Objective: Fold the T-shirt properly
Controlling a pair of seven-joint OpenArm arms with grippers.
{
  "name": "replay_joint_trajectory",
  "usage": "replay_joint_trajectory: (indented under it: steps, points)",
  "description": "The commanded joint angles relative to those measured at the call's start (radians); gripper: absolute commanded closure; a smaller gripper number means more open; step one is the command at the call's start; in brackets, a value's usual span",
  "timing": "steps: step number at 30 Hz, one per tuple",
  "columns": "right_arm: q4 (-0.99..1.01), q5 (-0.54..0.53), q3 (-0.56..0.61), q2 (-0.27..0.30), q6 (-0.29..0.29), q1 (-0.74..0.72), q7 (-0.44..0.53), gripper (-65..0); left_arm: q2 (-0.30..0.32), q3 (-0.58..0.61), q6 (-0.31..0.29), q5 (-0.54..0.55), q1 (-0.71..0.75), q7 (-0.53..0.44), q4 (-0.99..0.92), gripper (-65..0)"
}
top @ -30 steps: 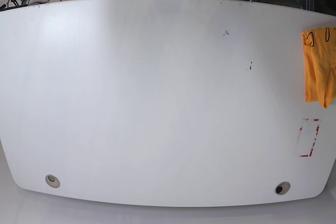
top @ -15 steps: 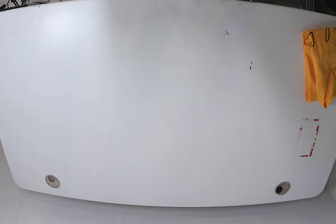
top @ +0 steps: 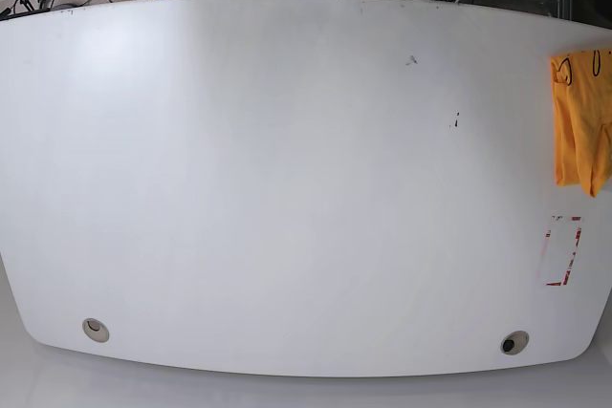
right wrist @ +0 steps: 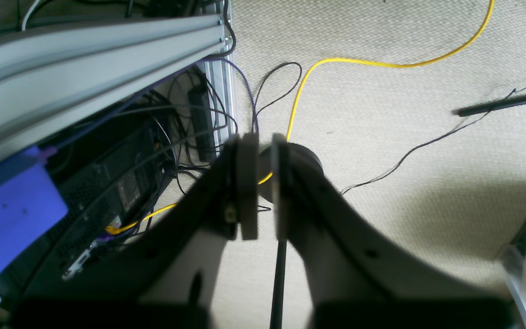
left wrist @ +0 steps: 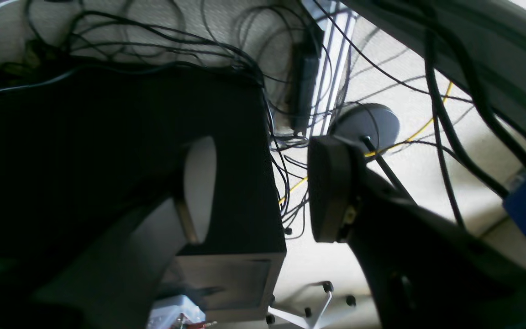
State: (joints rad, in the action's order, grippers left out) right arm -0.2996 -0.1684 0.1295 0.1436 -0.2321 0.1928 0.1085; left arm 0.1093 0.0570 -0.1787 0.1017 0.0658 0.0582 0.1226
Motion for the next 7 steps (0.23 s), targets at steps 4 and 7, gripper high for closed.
replay_joint_trajectory:
  steps: [4, 7]
  points:
    - [-0.002, -0.006, 0.000, 0.004, -0.008, 0.004, 0.006, -4.9, 0.003, 0.001, 0.000, -0.003, 0.002, -0.007, 0.005, -29.4]
    - [-0.002, -0.006, 0.000, 0.004, -0.010, 0.004, 0.006, -4.9, 0.003, 0.001, 0.000, -0.001, 0.001, -0.007, 0.005, -29.6]
